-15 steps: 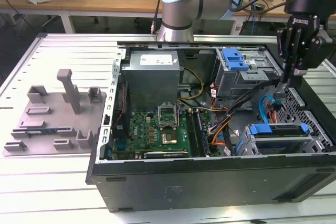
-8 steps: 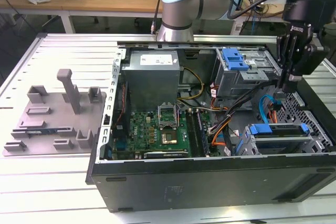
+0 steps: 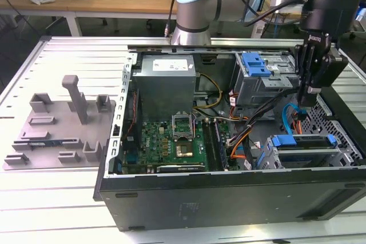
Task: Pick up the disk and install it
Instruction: 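Insert the first disk wire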
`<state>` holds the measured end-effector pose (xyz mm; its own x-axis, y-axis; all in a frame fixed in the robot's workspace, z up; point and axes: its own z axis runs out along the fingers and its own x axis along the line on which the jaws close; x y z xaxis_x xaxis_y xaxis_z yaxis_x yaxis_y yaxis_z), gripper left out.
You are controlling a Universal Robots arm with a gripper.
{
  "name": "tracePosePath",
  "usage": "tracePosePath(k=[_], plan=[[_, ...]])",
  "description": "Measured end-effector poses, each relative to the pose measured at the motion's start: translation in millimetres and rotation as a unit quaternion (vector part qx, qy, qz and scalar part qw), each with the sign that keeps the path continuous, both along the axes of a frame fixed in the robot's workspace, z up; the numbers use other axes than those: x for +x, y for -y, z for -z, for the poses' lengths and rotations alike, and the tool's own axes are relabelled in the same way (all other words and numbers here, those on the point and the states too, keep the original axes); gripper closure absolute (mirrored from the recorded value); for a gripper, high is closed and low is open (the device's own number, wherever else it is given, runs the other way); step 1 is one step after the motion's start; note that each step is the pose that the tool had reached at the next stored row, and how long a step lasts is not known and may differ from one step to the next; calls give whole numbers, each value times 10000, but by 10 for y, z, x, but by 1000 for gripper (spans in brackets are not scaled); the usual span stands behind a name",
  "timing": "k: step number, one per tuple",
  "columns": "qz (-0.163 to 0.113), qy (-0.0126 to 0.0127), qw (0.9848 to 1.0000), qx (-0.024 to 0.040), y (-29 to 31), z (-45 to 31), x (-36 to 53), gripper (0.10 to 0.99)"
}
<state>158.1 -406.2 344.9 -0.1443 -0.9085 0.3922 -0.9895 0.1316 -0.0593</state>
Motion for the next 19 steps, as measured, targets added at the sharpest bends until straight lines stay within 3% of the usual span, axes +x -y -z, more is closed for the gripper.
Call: tracePosePath(k=[3,4,8,10,14,15,16,17,19], plan=[[0,101,9999,-29,-4,20,0,804],[4,119,9999,-34,-5,29,-2,804],[105,143,9998,-40,-14,65,-12,804],[112,160,9997,-117,-43,67,-13,804],[109,164,9995,-248,-80,68,-13,804],[109,165,9994,-301,-91,69,-13,804],[106,166,9989,-426,-116,74,-15,804],[105,167,9986,-481,-124,85,-19,804],[105,167,9985,-514,-134,110,-27,804]])
